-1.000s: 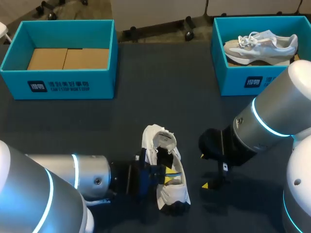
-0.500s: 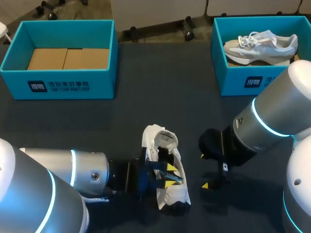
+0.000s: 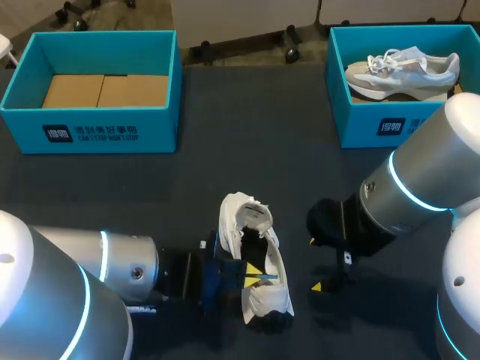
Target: Take the shoe out of the shoebox, open the shoe tongue, remove and reinsert the insole, then place the shoe into the shoebox
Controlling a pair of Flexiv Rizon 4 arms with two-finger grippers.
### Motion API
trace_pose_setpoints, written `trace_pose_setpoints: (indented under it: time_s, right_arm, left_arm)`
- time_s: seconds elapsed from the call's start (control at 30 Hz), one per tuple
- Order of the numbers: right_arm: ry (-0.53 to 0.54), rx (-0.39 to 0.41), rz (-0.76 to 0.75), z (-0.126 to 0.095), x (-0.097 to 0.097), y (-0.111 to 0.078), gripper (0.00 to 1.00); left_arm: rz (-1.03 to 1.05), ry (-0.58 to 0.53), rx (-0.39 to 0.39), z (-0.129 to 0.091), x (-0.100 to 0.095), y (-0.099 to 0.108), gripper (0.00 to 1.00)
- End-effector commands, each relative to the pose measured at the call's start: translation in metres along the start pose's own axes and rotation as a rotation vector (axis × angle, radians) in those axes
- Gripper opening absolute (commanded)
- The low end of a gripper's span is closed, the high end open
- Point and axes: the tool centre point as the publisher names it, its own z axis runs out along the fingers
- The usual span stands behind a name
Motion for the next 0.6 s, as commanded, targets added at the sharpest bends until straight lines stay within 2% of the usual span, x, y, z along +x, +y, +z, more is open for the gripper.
trace_pose_setpoints:
  time_s: [0.03, 0.07, 0.1, 0.17, 0.2, 0.33, 0.47, 0.6]
  right_arm:
    - [-0.003, -0.001, 0.000, 0.001, 0.001, -0.001, 1.00]
    - [-0.003, -0.001, 0.000, 0.001, 0.001, -0.001, 1.00]
    - [-0.003, -0.001, 0.000, 0.001, 0.001, -0.001, 1.00]
    - [-0.003, -0.001, 0.000, 0.001, 0.001, -0.001, 1.00]
    - [-0.003, -0.001, 0.000, 0.001, 0.001, -0.001, 1.00]
    - [-0.003, -0.001, 0.000, 0.001, 0.001, -0.001, 1.00]
    - [-0.003, -0.001, 0.000, 0.001, 0.001, -0.001, 1.00]
    - [-0.003, -0.001, 0.000, 0.001, 0.001, -0.001, 1.00]
  left_arm:
    - [-0.009, 0.015, -0.013, 0.007, -0.004, 0.002, 0.00]
    - [-0.011, 0.017, -0.009, 0.006, -0.004, 0.001, 0.00]
    - [-0.011, 0.019, -0.002, 0.004, -0.003, -0.002, 0.16]
    - [-0.011, 0.023, 0.013, 0.000, -0.003, -0.006, 0.30]
    - [-0.008, 0.027, 0.016, -0.002, -0.003, -0.009, 0.32]
    - [0.002, 0.047, 0.029, -0.012, -0.004, -0.018, 0.35]
    - [0.021, 0.065, 0.031, -0.023, -0.005, -0.022, 0.29]
    - [0.029, 0.100, 0.023, -0.032, -0.005, -0.023, 0.30]
